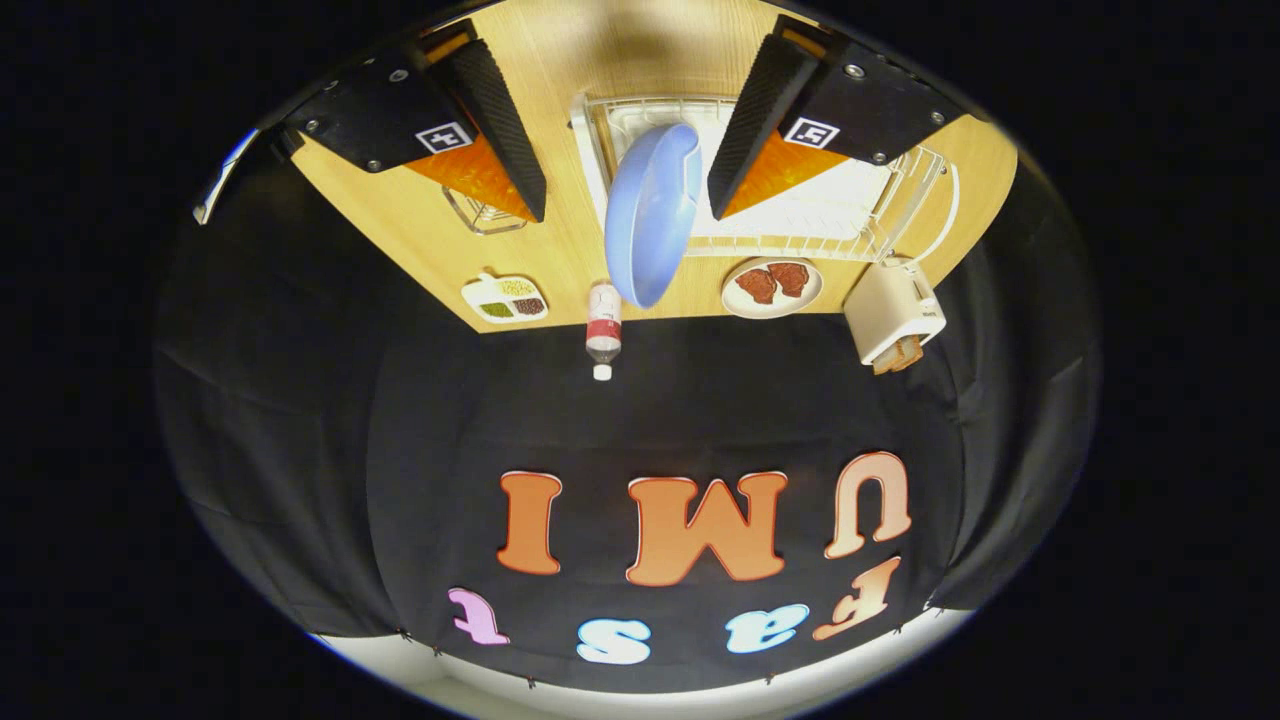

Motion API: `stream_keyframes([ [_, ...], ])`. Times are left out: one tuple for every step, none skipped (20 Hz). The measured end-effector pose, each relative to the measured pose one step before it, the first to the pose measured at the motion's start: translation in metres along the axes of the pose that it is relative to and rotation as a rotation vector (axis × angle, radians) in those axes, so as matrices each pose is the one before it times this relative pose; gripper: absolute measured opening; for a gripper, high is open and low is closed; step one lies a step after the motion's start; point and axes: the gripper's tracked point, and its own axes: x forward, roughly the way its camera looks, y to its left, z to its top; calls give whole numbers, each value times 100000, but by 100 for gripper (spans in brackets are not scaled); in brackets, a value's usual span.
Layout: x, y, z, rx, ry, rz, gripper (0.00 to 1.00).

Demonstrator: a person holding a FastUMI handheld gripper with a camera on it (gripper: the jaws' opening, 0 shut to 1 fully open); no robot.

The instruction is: Take the plate from the dish rack, then take the spoon from the basket and place it into the plate.

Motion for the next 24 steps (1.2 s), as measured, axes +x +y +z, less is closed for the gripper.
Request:
stream_keyframes([
  [585,452,74,1359,545,85,95],
  [768,277,-133,51,1466,-190,91],
  [917,274,-400,-536,1669,111,89],
  [694,347,-142,-498,963,551,87],
  [670,222,-171,-694,845,181,86],
  [541,193,-122,-715,704,72,83],
  [490,-186,-137,-666,419,-986,81],
  [653,95,-18,-528,738,-223,78],
  [480,183,-80,227,1009,88,75],
  [521,10,-162,13,900,-528,69],
  [419,-212,-179,-683,944,-1421,64],
  [425,-298,-72,-1343,682,-1754,54],
  [354,-280,-36,-1281,438,-1821,48],
  [222,-354,9,-956,483,-2169,39],
  [94,-197,240,-394,-603,-1537,30],
  [89,-72,114,208,351,-915,26],
  [-26,-438,48,428,101,-2282,25],
  [41,-647,446,-53,-1054,-3092,20],
  [-17,-601,678,234,-1938,-3015,17],
  [134,-445,551,-67,-1082,-2154,12],
  [-10,-283,194,-565,190,-1379,9],
  [39,92,-74,-673,1789,-188,7],
  [99,-179,178,-777,111,-1283,7],
  [-19,17,265,-531,-544,-880,7],
])
